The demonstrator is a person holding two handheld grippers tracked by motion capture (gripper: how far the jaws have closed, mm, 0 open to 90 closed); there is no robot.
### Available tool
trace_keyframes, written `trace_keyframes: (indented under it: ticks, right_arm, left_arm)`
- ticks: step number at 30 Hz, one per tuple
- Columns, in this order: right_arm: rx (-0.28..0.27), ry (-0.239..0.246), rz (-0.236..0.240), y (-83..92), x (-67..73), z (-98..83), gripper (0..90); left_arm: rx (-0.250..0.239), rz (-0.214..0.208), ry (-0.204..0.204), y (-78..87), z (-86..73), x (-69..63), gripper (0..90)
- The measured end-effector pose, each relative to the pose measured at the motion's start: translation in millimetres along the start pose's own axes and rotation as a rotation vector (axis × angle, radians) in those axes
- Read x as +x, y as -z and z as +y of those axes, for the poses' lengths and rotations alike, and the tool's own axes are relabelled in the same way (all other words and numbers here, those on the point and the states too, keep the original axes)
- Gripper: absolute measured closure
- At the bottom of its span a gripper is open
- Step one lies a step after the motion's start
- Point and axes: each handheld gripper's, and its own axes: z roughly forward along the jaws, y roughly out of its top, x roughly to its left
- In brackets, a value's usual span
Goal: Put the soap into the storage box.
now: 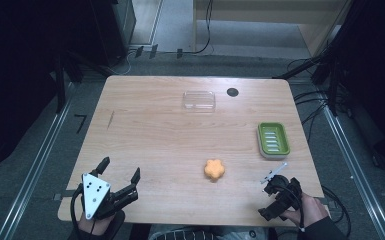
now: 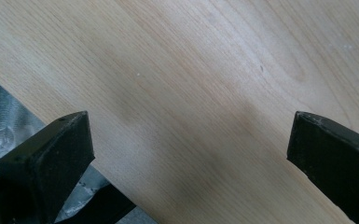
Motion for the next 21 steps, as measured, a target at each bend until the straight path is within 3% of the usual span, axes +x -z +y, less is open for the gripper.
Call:
trace_keyframes:
  ticks: [21]
  right_arm:
    - [-0.028, 0.023, -0.010, -1.8, 8.3, 15.0, 0.5]
  left_arm:
    - [0.002, 0.002, -0.004, 0.7, 0.0, -0.4, 13.7]
